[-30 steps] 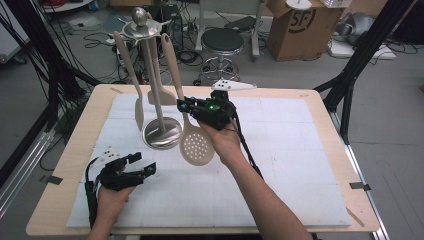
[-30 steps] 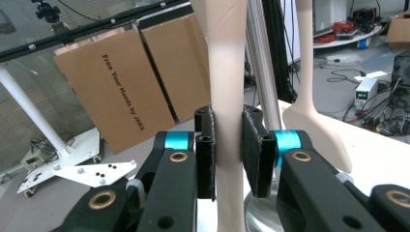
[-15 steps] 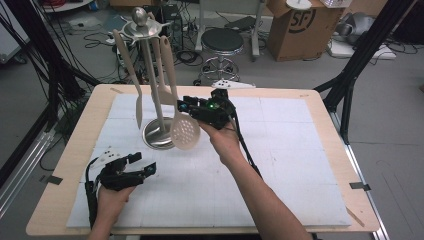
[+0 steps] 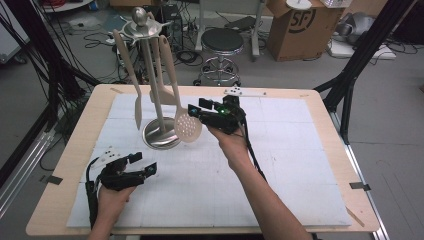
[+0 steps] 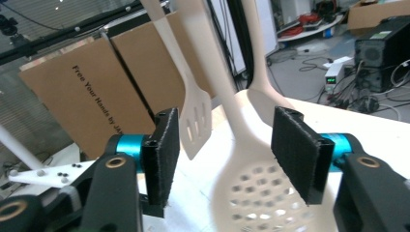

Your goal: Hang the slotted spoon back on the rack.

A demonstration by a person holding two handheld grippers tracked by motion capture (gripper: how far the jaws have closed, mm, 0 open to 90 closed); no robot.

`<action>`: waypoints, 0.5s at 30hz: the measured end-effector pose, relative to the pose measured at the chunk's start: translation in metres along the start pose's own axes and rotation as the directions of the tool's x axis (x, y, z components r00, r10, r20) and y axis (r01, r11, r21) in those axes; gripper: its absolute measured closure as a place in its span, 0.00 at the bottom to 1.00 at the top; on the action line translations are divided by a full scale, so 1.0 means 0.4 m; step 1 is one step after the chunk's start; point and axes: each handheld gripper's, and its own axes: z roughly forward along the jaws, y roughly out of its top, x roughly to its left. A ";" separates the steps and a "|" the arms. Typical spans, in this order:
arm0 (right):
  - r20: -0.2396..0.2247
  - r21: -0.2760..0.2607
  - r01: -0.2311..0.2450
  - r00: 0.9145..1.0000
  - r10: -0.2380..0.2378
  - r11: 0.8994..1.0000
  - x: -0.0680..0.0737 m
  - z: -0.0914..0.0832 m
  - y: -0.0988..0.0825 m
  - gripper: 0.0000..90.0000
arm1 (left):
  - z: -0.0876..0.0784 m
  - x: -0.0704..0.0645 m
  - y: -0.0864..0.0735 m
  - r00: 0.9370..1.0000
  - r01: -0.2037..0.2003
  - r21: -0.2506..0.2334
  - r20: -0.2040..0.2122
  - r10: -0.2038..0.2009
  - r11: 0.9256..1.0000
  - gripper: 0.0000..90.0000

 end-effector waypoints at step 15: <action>0.086 0.002 0.028 0.996 -0.028 1.000 -0.048 -0.134 -0.080 0.35 | 0.014 -0.008 0.004 1.000 -0.014 -0.004 0.013 0.015 1.000 0.22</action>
